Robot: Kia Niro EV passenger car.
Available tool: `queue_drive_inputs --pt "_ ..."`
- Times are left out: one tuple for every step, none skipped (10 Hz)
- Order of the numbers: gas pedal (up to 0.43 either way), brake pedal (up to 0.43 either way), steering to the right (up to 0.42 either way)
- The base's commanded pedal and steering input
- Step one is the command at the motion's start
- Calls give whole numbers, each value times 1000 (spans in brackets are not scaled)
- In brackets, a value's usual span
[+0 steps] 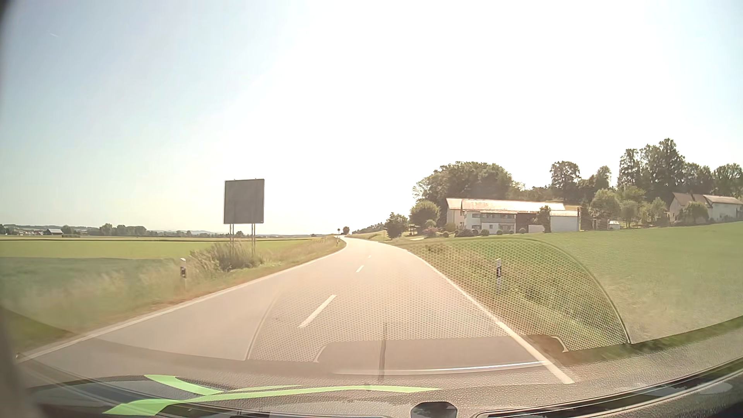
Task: Follow the waypoints while adhering to traffic rules and regulations
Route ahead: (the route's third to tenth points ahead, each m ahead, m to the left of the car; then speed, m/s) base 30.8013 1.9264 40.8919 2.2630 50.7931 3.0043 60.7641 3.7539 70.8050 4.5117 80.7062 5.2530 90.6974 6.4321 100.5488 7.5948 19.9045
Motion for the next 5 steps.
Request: queue_drive_inputs --pt "228 0 -9" --pt "240 0 -9" --pt "240 0 -9" --pt "240 0 -9" --pt "240 0 -8"
